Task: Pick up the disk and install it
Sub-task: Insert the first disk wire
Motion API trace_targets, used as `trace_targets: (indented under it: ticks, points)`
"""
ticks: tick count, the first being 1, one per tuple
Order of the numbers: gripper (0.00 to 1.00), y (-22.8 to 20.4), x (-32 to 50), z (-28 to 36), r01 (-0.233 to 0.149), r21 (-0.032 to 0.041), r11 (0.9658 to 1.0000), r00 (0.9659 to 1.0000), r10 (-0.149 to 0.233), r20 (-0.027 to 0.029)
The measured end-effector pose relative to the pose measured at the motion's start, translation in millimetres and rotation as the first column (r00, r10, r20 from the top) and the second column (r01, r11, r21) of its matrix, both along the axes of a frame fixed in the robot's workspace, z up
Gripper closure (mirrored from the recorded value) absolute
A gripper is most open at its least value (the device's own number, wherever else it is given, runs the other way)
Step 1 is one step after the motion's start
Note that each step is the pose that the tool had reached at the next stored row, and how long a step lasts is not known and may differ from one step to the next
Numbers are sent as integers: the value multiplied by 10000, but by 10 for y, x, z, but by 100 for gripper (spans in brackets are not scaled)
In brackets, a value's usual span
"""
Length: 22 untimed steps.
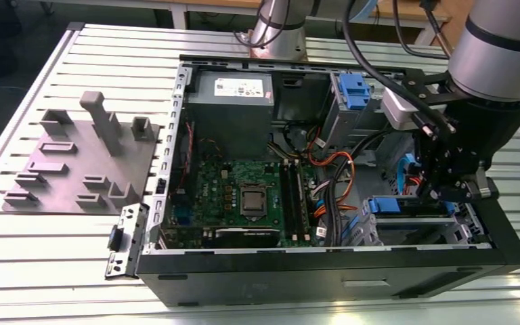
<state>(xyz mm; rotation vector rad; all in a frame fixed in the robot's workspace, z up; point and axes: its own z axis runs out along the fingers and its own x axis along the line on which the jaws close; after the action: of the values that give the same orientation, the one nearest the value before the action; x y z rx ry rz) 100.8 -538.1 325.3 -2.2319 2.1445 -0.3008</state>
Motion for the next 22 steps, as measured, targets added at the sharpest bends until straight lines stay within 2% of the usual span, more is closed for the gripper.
trace_targets:
  ticks: [9, 10, 12, 17, 22]
  points:
    - [83, -3, 0, -17, 0, 10, 10000, 10000, 0, 0]
    - [76, -3, 0, -11, -1, 5, 10000, 10000, 1, 0]
    - [76, -3, 0, 11, 0, 5, 10000, 10000, 0, 0]
    - [76, -3, 0, 130, -1, 1, 10000, 10000, 1, -4]
    - [78, -2, 0, 140, 0, 4, 10000, 10000, 0, -5]
